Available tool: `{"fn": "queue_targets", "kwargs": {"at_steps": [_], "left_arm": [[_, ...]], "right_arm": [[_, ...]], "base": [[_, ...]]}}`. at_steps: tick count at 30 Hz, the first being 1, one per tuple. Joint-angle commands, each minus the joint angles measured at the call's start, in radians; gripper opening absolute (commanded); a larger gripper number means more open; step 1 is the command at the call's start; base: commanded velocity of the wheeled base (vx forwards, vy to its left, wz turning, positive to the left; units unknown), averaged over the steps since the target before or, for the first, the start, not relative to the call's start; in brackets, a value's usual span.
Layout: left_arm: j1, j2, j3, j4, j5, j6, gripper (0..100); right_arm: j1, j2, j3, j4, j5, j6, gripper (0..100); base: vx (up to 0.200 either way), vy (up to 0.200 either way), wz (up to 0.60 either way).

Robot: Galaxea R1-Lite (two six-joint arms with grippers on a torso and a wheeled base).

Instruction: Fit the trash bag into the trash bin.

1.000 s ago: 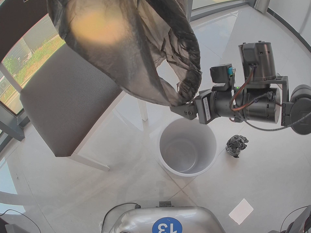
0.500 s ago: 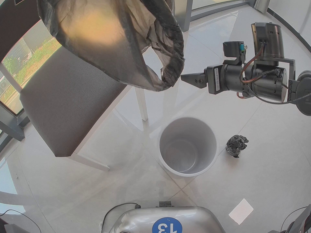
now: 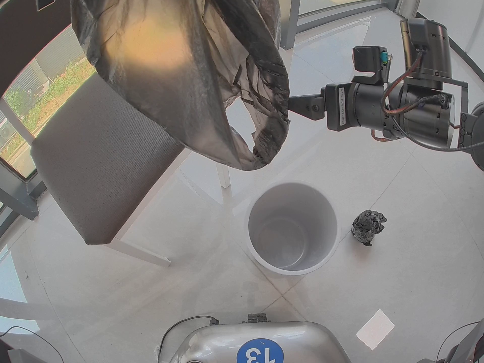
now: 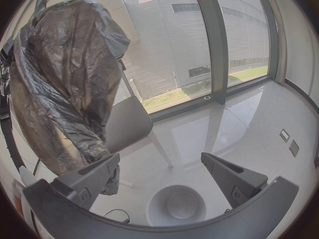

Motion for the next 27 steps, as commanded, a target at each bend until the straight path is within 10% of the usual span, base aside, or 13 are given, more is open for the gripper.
{"fn": "queue_targets", "kwargs": {"at_steps": [1, 10, 27], "left_arm": [[0.023, 0.018, 0.001, 0.0, 0.001, 0.001, 0], [0.172, 0.001, 0.073, -0.006, -0.05, 0.0, 0], [0.143, -0.005, 0.007, -0.031, -0.053, 0.0, 0]], "right_arm": [[0.021, -0.021, 0.006, 0.004, 0.0, 0.0, 100], [0.028, -0.104, 0.051, 0.007, 0.0, -0.002, 100], [0.082, -0.089, 0.161, -0.005, 0.012, -0.014, 100]], "base": [[0.0, 0.0, 0.0], [0.0, 0.0, 0.0], [0.0, 0.0, 0.0]]}}
